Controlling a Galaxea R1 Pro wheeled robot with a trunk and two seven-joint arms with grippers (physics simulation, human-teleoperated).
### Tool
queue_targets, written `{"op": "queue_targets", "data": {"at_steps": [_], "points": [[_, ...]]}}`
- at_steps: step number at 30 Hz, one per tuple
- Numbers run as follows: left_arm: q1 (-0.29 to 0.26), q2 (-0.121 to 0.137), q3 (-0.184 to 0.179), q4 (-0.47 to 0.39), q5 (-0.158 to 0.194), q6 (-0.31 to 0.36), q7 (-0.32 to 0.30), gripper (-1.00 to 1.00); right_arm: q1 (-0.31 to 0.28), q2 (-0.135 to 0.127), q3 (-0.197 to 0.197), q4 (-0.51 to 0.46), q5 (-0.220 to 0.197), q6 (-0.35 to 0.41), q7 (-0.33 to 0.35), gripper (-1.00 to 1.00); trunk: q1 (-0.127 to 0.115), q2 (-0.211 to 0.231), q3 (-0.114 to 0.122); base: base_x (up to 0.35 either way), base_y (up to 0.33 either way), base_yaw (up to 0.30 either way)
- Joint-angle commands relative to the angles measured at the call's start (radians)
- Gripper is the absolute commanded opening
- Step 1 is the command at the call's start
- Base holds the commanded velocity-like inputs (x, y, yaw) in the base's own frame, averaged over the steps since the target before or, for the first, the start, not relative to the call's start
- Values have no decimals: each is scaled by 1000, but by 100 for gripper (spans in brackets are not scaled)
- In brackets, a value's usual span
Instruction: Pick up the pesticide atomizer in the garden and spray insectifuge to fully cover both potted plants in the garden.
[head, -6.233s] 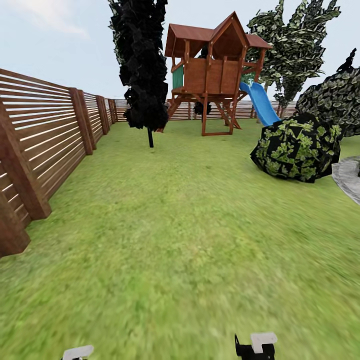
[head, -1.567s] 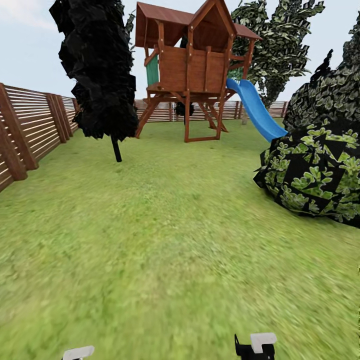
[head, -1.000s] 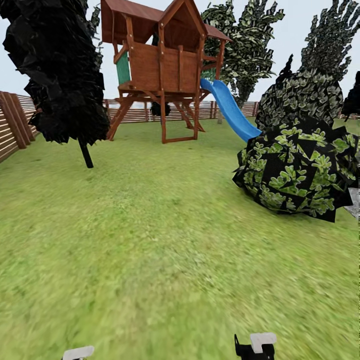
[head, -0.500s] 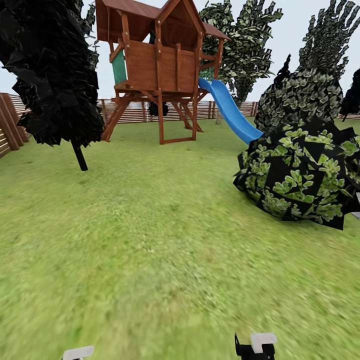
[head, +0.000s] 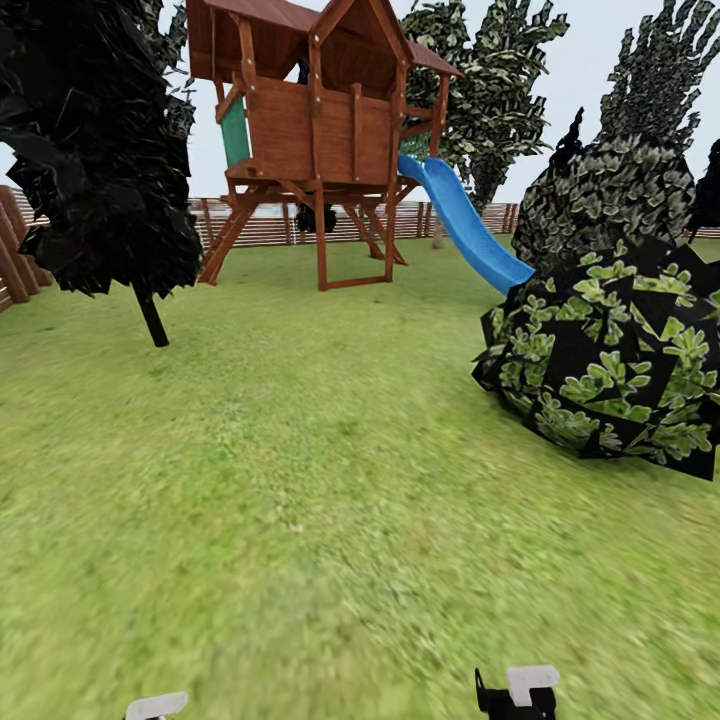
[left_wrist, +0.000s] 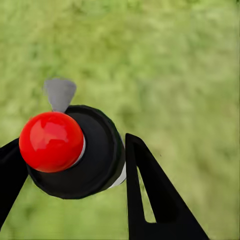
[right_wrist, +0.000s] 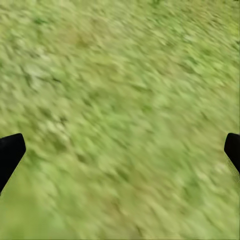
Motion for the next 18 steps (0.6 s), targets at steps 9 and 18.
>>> {"op": "queue_targets", "data": {"at_steps": [9, 18], "points": [[-1, 0, 7, 1, -11, -4, 2, -100, -1, 0, 0, 1, 11, -1, -9, 100, 0, 0, -1, 338, 0, 0], [-1, 0, 7, 1, -11, -4, 2, -100, -1, 0, 0, 1, 11, 0, -9, 100, 0, 0, -1, 338, 0, 0]]}}
